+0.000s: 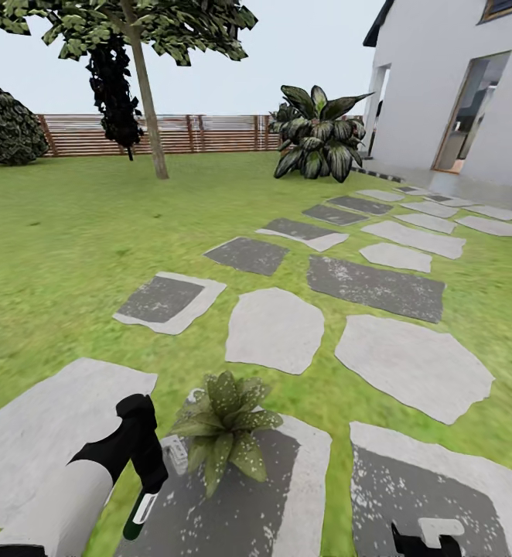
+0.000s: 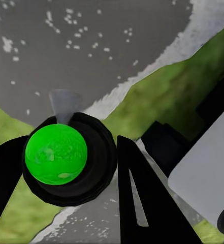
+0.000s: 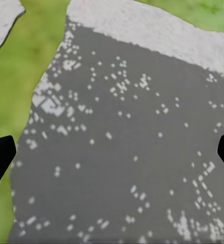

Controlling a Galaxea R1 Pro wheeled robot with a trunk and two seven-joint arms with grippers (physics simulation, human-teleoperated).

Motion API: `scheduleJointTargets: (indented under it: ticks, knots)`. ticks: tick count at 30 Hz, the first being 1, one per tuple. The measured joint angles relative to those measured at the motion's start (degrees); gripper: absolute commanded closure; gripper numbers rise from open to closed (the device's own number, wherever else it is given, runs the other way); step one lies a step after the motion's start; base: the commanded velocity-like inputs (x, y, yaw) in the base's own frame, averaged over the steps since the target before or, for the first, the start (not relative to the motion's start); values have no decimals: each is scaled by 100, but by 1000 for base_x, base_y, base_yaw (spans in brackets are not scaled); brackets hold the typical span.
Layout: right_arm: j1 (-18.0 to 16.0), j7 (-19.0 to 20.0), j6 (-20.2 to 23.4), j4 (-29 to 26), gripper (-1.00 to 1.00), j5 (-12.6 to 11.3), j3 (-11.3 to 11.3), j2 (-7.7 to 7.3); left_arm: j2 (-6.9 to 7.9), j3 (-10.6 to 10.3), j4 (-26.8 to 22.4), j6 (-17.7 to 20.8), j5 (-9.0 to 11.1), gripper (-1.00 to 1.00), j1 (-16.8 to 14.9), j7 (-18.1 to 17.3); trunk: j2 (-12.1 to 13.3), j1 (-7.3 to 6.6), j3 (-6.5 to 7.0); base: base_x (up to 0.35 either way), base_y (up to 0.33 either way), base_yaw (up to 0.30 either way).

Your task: Pick up the pesticide atomizer in the garden and spray insectifuge to fully cover both potted plants in the garden.

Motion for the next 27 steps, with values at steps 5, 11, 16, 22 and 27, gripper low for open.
scheduleJointTargets:
  ticks: [5,11,16,22,27]
  knots:
    - [0,-1,0,0,-100,0,-1,-13,4,-3,-13,10,-5,100,-7,11,0,0,0,0,0,-2]
    - [0,1,1,0,-100,0,0,-8,-3,-11,104,9,7,100,9,383,0,1,0,-32,84,0]
    - [1,4,1,0,-100,1,0,-7,-24,2,487,10,47,100,10,625,0,1,0,-79,272,-99]
    - [1,5,1,-1,-100,1,0,-7,-27,5,606,10,70,100,10,647,0,0,0,-21,236,-241]
    - [1,7,0,-1,-100,0,0,-8,-28,17,608,10,79,100,10,643,0,-1,0,70,19,-259]
